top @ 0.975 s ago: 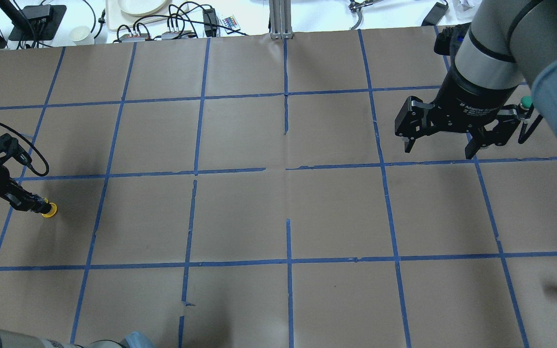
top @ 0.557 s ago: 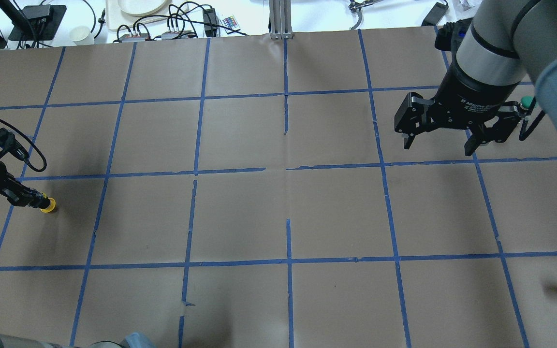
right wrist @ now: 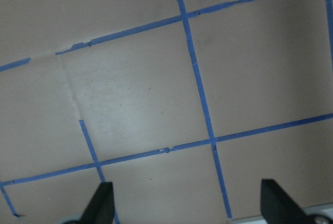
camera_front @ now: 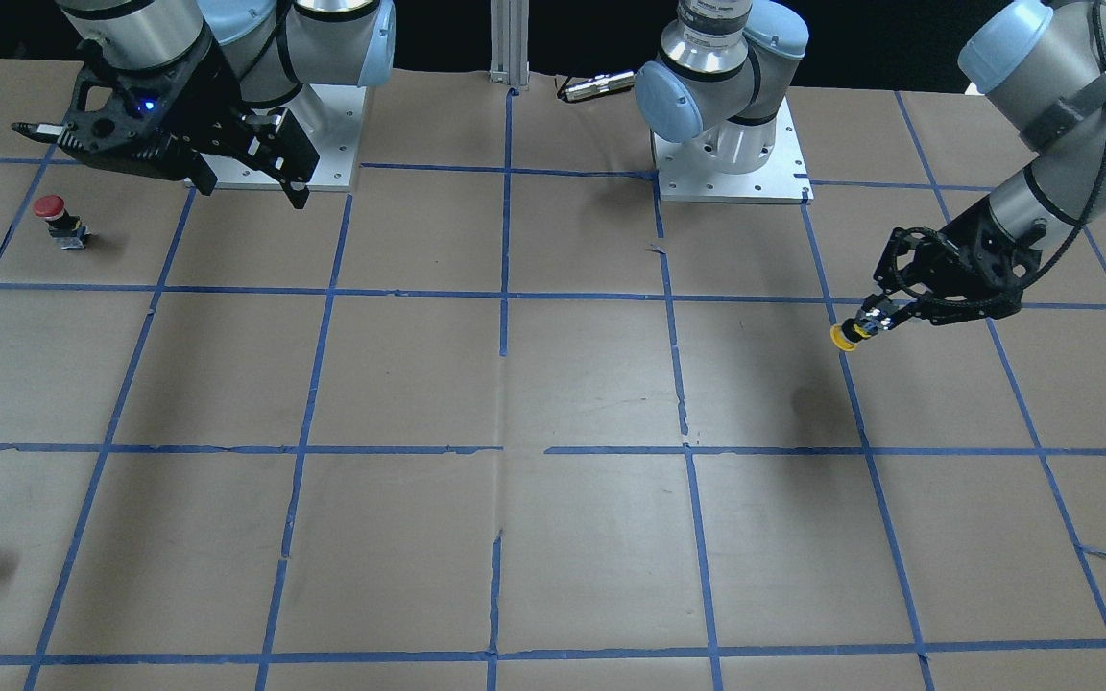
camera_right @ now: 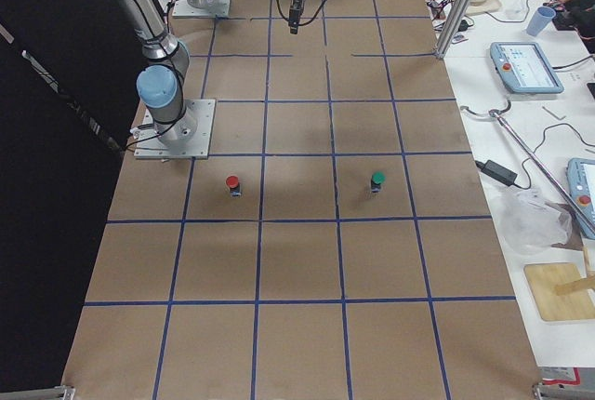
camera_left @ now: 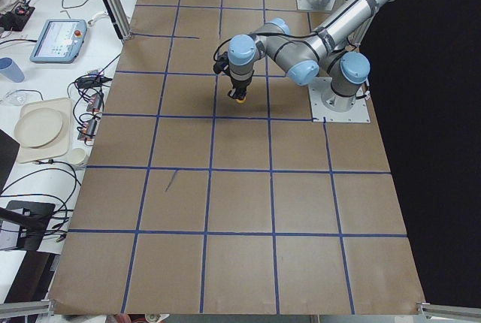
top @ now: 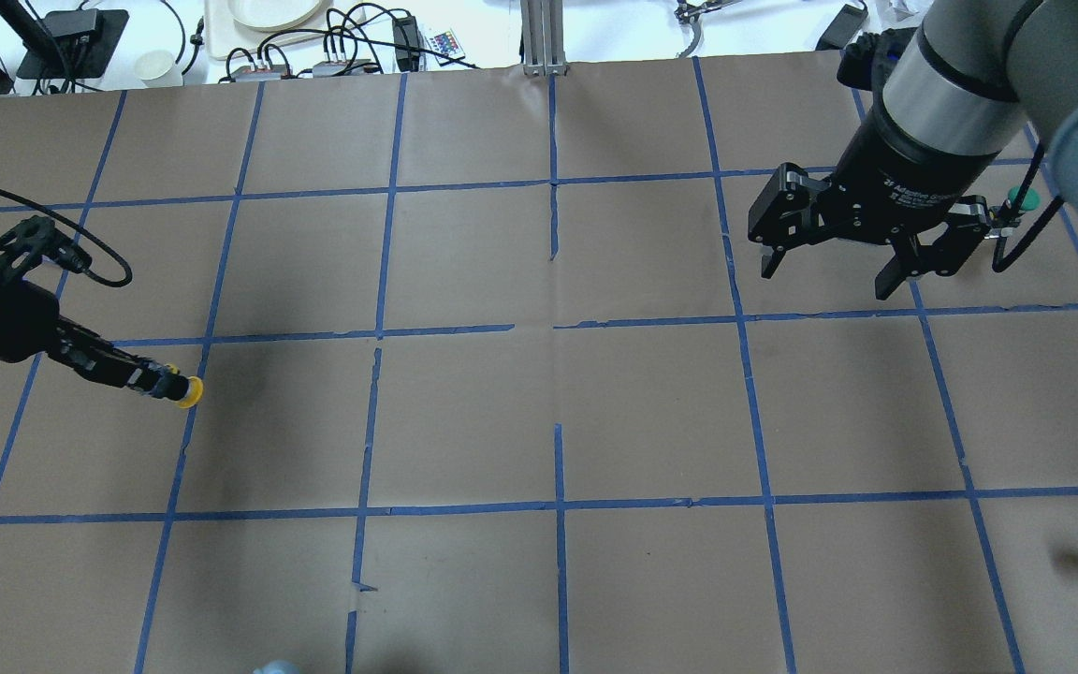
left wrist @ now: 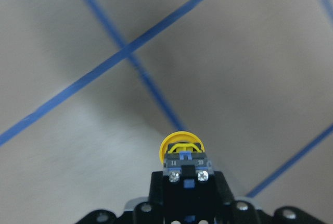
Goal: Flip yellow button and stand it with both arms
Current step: 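Lift the button and carry it toward the right gripper while the right gripper opens, then close the right gripper on the yellow cap held by the left gripper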
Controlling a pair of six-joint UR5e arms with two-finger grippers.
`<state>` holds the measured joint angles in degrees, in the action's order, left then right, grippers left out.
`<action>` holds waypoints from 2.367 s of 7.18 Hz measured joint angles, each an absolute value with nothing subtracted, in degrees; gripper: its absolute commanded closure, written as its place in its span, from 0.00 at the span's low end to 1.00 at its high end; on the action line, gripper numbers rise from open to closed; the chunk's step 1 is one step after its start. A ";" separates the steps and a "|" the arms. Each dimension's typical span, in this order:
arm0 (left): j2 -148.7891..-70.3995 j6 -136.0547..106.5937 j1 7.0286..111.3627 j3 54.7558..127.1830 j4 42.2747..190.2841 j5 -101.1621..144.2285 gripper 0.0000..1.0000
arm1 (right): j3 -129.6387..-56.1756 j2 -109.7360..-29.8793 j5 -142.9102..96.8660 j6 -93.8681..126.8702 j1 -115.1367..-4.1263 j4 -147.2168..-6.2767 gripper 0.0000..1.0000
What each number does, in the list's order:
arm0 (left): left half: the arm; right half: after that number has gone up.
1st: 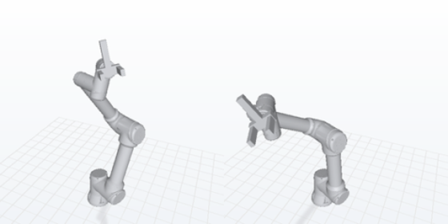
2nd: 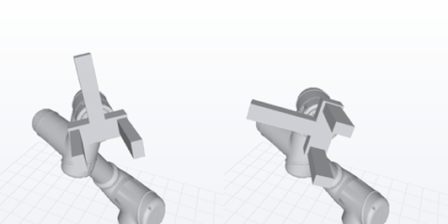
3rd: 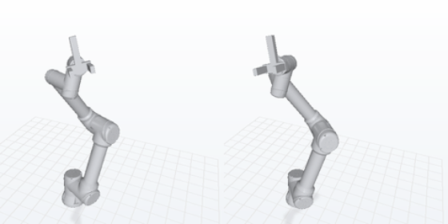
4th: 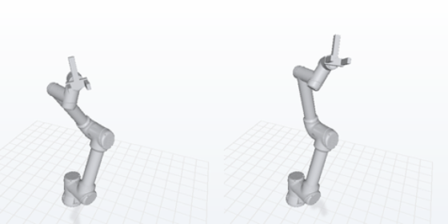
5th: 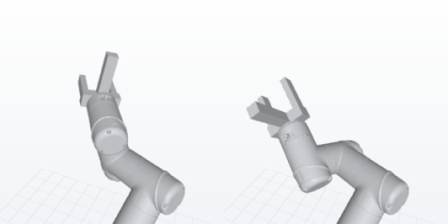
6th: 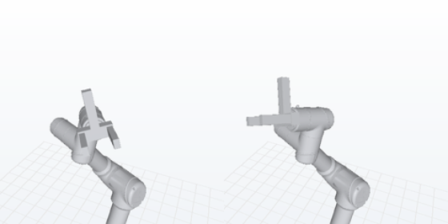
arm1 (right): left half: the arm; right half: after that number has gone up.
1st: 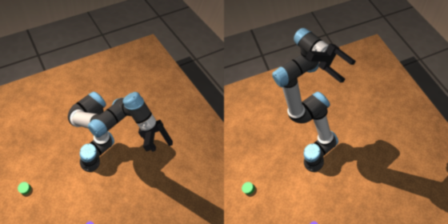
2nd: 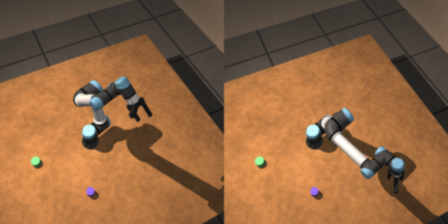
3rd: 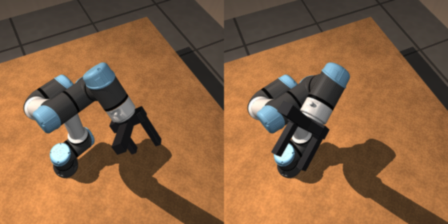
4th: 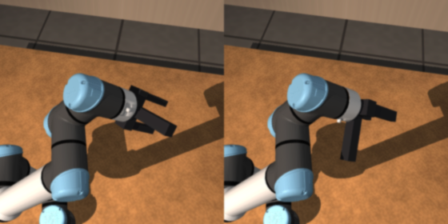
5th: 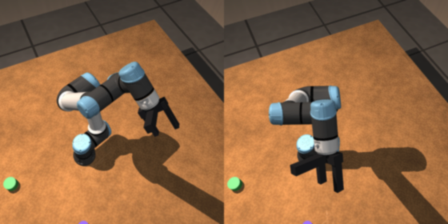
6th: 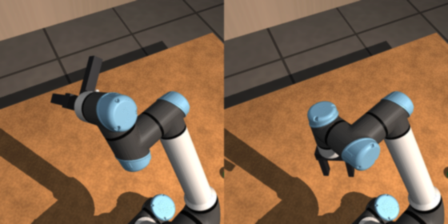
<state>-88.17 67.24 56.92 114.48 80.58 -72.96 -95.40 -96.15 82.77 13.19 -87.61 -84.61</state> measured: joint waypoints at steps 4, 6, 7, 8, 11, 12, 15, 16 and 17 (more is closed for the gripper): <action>-85.04 44.31 69.99 113.45 93.06 -43.65 0.99 | -91.83 -93.88 63.87 22.12 -76.62 -70.81 0.00; -82.40 27.80 76.75 113.32 94.01 -29.75 1.00 | -92.45 -93.46 56.16 23.99 -75.40 -66.93 0.00; -81.05 19.13 79.73 113.31 93.40 -24.65 1.00 | -92.75 -92.53 50.81 25.45 -75.21 -66.12 0.00; -80.25 10.82 82.08 113.31 91.87 -20.28 1.00 | -92.95 -90.94 45.88 26.74 -75.12 -64.88 0.00; -81.52 -13.16 87.27 114.05 74.96 -13.17 1.00 | -93.02 -88.21 36.02 27.68 -73.39 -55.06 0.00; -82.60 -17.39 88.09 114.19 70.33 -12.53 1.00 | -93.02 -88.06 33.98 27.71 -72.94 -51.72 0.00; -83.61 -21.04 88.63 114.36 67.01 -10.84 1.00 | -93.11 -88.75 29.24 27.57 -73.04 -43.00 0.00; -83.67 -21.07 88.64 114.43 66.90 -9.14 1.00 | -93.19 -89.00 27.97 27.46 -73.53 -41.64 0.00; -83.70 -21.08 88.66 114.57 66.84 -8.22 1.00 | -93.22 -89.17 27.41 27.41 -74.46 -41.08 0.00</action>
<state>-83.70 -21.08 88.66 114.57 66.84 -8.22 -93.22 -89.17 27.41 27.41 -74.46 -41.08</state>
